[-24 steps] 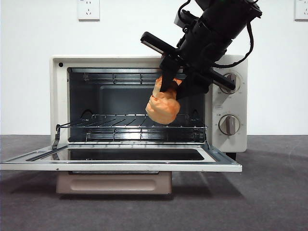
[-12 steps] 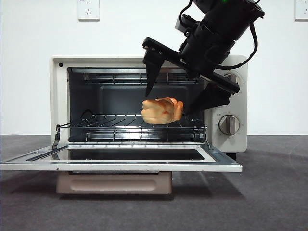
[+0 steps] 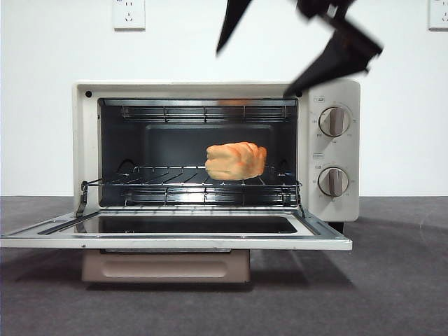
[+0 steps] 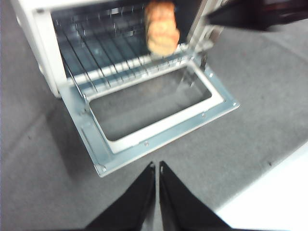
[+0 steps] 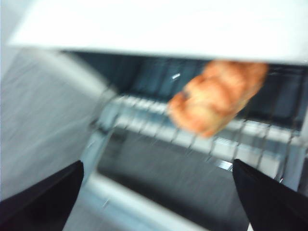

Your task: The left arm flap open the oven, the right arm pick bread and place it into oven, the left arm flap close the oven

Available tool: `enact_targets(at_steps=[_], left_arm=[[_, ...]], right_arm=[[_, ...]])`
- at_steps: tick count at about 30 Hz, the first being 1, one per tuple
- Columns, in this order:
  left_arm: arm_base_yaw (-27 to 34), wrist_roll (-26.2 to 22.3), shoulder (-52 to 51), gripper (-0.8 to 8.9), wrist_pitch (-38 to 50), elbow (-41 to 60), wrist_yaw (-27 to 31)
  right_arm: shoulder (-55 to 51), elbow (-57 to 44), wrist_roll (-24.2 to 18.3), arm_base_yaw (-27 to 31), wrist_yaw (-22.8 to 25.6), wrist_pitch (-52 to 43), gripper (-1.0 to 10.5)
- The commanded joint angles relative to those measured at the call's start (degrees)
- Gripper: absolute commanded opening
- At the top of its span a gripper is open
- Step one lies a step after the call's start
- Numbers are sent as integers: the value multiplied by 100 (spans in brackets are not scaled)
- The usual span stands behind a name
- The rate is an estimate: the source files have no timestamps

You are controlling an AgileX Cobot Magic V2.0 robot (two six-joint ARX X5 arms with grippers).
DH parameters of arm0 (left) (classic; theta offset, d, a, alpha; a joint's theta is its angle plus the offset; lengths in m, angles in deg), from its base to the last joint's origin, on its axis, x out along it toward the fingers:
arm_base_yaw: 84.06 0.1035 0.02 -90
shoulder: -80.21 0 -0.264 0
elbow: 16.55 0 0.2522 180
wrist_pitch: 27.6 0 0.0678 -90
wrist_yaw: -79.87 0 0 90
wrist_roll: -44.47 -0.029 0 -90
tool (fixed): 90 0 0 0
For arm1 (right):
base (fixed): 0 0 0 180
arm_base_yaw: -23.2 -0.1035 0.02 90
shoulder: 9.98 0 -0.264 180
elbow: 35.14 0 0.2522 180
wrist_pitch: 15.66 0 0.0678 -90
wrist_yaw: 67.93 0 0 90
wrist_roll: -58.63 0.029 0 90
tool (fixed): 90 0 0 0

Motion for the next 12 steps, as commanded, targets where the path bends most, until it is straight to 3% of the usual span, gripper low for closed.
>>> enact_targets(at_steps=[1, 5, 12], left_arm=[[-26, 79, 356, 15, 68, -122, -516], [52, -74, 918, 14, 83, -122, -789], [949, -254, 1908, 14, 588, -85, -2011]], right_arm=[[-522, 120, -363, -146, -295, 345, 495], [-1325, 120, -557, -186, -758, 892, 495], [-2610, 120, -704, -181, -490, 2149, 495]])
